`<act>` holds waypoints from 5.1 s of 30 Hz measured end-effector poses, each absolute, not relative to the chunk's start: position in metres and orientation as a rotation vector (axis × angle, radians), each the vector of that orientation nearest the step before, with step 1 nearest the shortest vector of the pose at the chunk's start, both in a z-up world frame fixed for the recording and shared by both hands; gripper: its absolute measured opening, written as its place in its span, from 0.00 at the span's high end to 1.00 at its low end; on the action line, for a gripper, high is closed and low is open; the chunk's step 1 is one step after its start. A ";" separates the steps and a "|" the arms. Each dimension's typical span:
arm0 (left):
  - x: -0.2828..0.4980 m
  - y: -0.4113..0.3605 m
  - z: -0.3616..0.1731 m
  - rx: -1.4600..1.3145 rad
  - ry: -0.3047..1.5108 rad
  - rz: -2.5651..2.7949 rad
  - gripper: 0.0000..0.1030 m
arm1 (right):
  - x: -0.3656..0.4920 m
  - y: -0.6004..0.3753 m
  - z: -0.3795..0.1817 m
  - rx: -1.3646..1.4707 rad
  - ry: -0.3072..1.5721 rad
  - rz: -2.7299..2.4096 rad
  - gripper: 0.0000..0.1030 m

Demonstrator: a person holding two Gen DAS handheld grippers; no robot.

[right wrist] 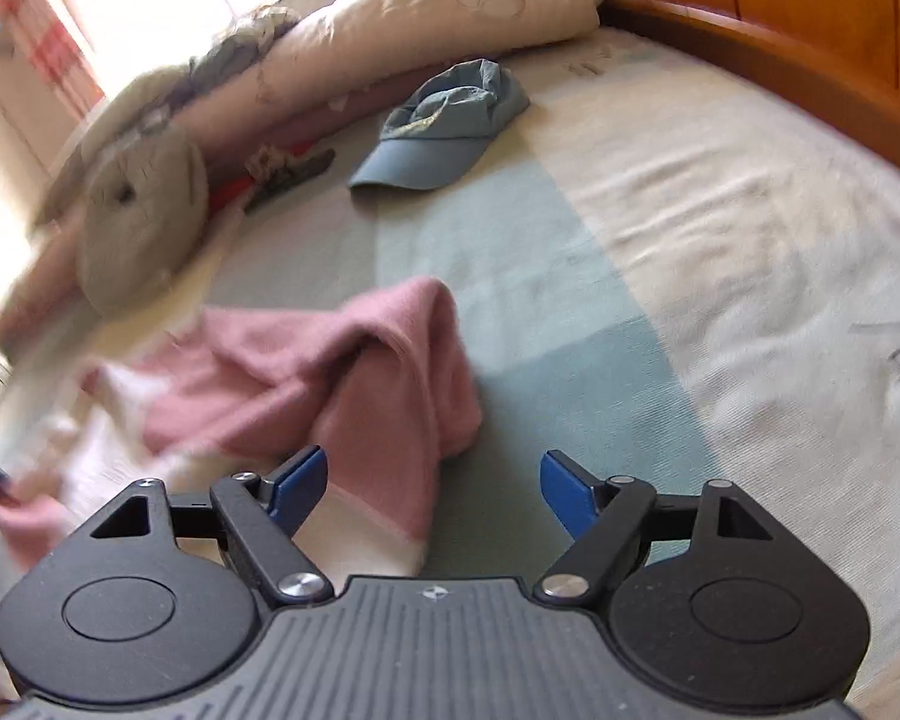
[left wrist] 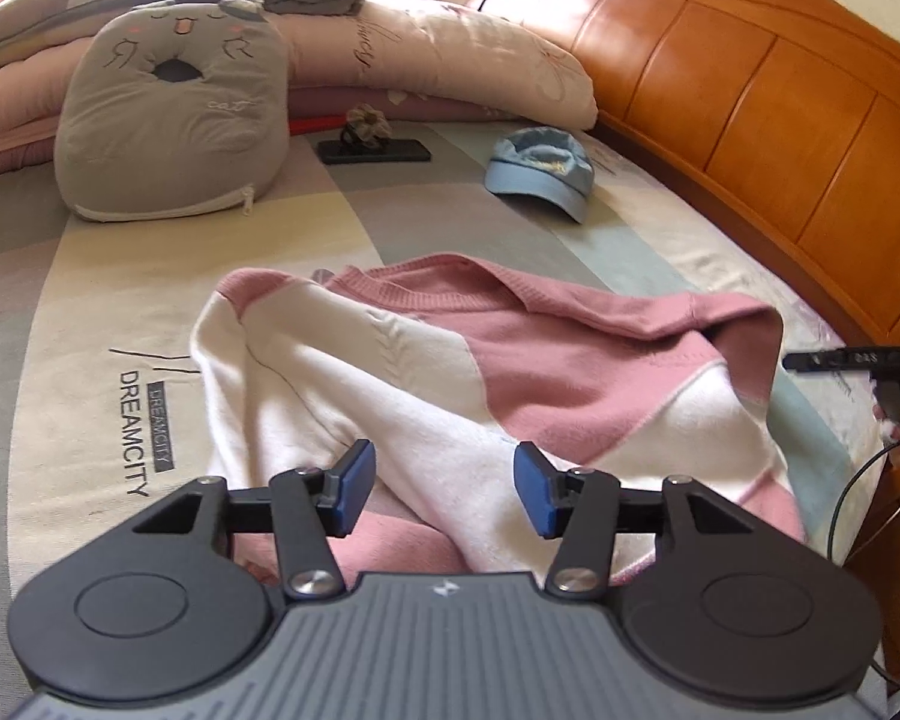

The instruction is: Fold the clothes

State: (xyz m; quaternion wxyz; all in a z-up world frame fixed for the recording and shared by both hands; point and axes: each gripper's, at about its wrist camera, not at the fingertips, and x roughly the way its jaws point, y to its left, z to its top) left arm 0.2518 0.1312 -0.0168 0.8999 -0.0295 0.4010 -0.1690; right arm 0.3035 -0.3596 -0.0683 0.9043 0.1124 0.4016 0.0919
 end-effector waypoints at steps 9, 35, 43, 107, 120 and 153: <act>0.258 0.105 -0.024 0.014 0.847 -0.396 0.49 | 0.373 -0.282 -0.049 -0.343 0.861 0.210 0.20; 0.253 0.106 -0.029 -0.015 0.829 -0.429 0.48 | 0.383 -0.356 -0.052 0.285 0.939 0.254 0.21; 0.228 0.098 -0.036 -0.074 0.843 -0.456 0.48 | 0.280 -0.357 -0.112 0.624 0.936 0.419 0.22; 0.230 0.065 -0.051 -0.019 0.902 -0.438 0.48 | 0.257 -0.483 -0.075 0.370 0.731 -0.044 0.12; 0.232 0.051 -0.055 -0.011 0.920 -0.454 0.48 | 0.299 -0.483 -0.119 0.138 0.785 -0.377 0.12; 0.216 0.057 -0.056 -0.019 0.895 -0.443 0.42 | 0.234 -0.394 -0.100 0.258 0.817 0.029 0.01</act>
